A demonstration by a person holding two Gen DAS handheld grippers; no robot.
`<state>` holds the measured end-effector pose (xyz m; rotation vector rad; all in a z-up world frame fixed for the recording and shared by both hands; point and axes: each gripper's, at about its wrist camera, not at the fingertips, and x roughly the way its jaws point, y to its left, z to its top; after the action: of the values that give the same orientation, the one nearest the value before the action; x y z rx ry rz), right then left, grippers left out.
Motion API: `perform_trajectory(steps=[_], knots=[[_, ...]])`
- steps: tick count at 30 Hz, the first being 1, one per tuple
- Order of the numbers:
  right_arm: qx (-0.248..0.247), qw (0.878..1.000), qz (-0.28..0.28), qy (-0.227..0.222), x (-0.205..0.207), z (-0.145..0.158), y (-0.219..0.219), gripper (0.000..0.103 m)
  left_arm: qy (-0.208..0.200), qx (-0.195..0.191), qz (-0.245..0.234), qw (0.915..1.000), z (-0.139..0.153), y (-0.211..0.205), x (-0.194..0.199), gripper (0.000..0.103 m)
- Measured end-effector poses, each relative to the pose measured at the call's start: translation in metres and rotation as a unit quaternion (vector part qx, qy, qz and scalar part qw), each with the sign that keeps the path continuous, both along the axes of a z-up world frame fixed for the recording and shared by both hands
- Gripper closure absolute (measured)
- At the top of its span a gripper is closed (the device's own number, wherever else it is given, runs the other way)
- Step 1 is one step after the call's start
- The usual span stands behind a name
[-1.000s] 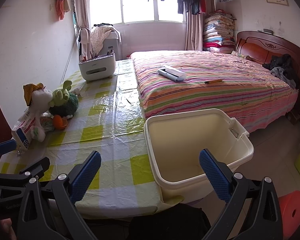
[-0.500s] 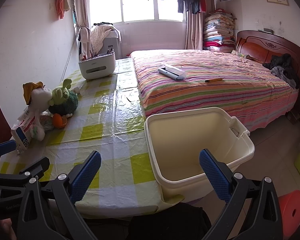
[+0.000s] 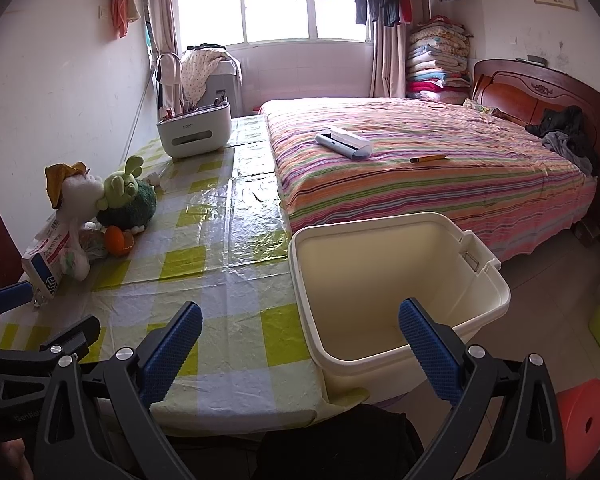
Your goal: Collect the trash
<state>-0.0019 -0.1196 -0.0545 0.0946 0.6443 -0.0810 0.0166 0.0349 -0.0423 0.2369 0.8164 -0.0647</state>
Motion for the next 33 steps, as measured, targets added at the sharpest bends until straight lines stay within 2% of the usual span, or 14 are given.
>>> perform_trajectory(steps=[33], knots=[[-0.006, 1.0, 0.009, 0.0, 0.0076, -0.0014, 0.0059, 0.007, -0.003, -0.001, 0.011, 0.9999, -0.0004, 0.0081, 0.0038, 0.009]])
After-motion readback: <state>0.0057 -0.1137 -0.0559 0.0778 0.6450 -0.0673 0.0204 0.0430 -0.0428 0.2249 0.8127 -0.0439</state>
